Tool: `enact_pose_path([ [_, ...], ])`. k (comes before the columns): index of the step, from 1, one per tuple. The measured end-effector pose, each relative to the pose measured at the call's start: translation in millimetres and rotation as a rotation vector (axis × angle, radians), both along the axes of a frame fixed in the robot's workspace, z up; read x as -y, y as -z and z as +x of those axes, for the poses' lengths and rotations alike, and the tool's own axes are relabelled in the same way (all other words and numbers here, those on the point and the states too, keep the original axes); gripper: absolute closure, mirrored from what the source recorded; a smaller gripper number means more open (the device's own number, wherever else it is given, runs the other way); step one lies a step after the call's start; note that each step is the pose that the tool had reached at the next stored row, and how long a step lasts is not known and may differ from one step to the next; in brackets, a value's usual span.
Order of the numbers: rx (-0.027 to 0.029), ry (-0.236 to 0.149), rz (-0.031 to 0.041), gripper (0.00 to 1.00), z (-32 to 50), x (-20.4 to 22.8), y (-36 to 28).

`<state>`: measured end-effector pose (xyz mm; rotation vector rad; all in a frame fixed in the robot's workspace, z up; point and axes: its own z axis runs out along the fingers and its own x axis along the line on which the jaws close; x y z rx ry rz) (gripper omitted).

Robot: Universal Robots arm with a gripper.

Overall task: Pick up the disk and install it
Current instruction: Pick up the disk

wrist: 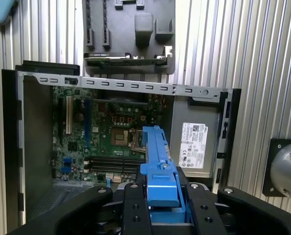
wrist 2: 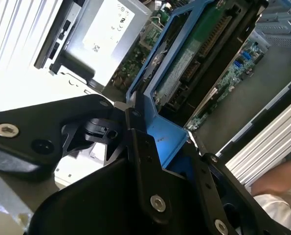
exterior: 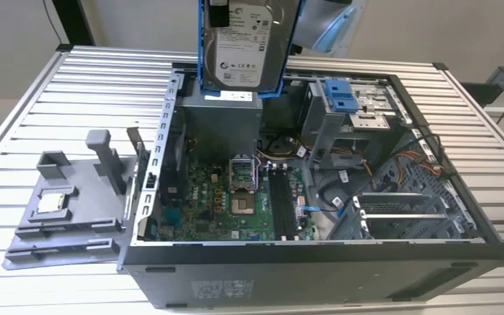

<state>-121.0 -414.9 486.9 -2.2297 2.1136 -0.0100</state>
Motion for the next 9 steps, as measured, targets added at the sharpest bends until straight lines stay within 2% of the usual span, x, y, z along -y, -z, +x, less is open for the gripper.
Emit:
enact_pose_path([
  [3, -0.0001, 0.0, -0.0002, 1.0, 3.4, 2.6, 0.4],
  [9, 0.0004, 0.0, 0.0003, 1.0, 15.3, 11.4, 2.1],
])
